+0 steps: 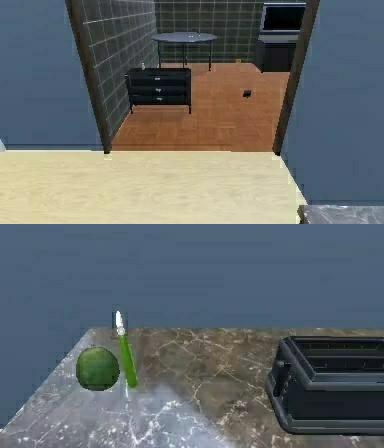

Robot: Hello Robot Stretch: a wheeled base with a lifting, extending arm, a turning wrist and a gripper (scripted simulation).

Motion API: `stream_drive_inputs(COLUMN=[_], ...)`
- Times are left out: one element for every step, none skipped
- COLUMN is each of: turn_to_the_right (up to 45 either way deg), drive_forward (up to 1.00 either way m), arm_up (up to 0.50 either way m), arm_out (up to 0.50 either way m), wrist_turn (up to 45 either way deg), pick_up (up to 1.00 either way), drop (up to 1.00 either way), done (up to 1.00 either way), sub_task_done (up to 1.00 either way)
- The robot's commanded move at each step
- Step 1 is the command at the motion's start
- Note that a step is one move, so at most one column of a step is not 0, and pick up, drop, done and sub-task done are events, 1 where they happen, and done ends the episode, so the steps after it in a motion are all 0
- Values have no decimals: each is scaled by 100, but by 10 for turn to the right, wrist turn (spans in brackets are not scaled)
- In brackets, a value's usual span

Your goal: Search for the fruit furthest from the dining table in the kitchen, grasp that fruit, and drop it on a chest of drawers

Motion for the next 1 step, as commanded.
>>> stream_drive_inputs(turn_to_the_right=[-210], drive_forward=[0], arm_up=[0], arm_out=[0], wrist_turn=[0], pick_up=[0], drop=[0], done=[0], sub_task_done=[0])
